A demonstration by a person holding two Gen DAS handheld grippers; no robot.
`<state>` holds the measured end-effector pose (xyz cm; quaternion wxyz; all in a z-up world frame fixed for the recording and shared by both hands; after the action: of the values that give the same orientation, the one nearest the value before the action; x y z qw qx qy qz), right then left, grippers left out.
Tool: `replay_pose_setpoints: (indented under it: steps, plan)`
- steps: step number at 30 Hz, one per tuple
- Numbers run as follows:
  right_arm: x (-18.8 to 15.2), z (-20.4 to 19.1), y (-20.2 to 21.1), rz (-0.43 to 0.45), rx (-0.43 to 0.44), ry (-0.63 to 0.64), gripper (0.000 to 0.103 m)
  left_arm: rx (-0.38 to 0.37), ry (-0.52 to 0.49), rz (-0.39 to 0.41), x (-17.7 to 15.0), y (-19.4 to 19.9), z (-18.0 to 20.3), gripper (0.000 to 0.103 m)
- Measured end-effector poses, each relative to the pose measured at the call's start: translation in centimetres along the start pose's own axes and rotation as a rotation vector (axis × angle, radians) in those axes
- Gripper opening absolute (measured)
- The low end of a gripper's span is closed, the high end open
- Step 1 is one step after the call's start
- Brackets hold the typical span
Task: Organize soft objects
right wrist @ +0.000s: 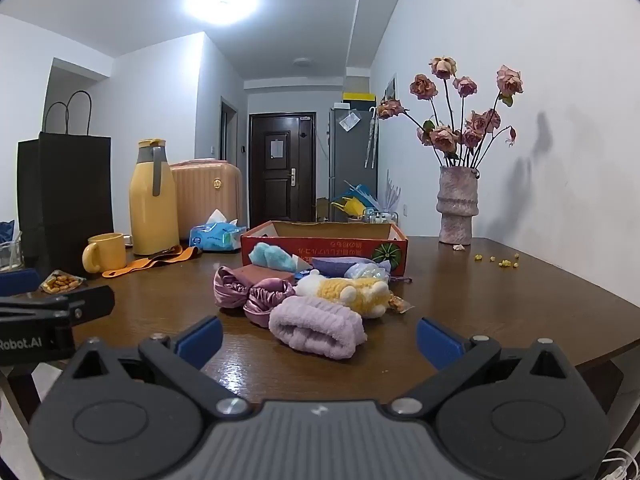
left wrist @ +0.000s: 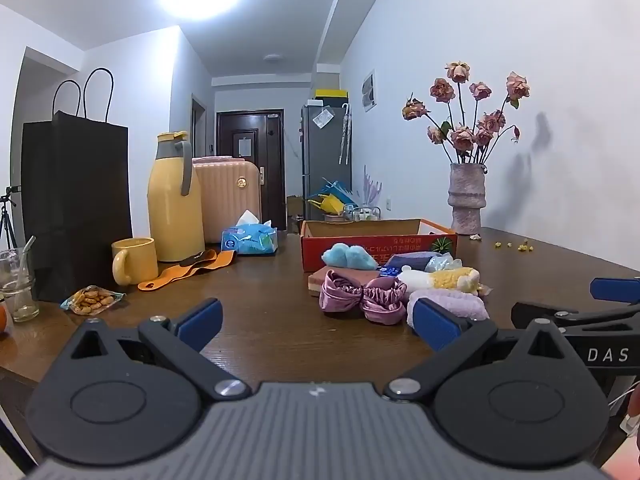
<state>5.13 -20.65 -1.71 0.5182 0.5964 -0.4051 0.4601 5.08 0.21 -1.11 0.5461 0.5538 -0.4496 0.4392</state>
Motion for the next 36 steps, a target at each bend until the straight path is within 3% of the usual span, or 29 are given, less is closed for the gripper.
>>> replay_pose_setpoints:
  steps: [1,7,36]
  plan:
    - [0.0,0.0,0.0,0.001,-0.002,0.0,0.103,0.009,-0.037,0.035,0.1,0.2,0.2,0.103]
    - [-0.1,0.0,-0.1,-0.006,0.0,-0.006,0.103,0.008,-0.052,0.046,0.0,1.2,0.9,0.103]
    - [0.0,0.1,0.2,-0.006,-0.004,-0.01,0.103,-0.008,-0.034,0.033,0.2,0.3,0.7,0.103]
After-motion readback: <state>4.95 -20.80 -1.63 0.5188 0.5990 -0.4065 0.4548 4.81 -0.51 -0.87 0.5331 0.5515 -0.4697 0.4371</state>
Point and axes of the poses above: each gripper's, at about its wrist camera, not at the fingertips, and y roughly against the way its jaws point, z to its right, x to its top, the point moved 5 cm from there along -y, roughly the way its jaws point, and after that the axes turned 1 degree about -y, right-handed, at the moved point
